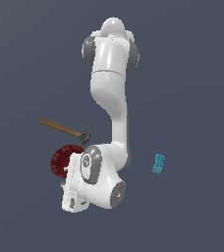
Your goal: Pick up a designated object from a clutter of objects.
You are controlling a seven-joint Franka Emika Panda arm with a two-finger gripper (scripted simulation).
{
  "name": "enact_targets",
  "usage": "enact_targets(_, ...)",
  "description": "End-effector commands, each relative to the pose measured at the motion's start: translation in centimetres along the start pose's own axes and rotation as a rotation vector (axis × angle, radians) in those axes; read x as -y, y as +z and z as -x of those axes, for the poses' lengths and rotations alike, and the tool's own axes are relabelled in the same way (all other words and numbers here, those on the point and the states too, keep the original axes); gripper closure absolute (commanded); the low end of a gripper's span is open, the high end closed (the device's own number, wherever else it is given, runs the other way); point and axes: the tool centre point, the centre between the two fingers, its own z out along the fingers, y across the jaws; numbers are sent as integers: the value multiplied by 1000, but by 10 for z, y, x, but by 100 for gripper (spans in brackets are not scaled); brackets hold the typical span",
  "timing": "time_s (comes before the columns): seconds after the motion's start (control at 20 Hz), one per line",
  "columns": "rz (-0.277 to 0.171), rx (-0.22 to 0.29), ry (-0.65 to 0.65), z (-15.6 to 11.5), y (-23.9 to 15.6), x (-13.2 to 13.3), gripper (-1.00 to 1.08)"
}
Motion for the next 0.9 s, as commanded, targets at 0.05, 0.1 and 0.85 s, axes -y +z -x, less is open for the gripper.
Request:
enact_targets(0.05, -1, 0, -1, 0, 12, 1, -20)
enact_targets(0.1, -1, 0, -2, 0, 13, 1, -20)
enact_targets(0.85, 7, -1, 0, 0, 10, 0, 108)
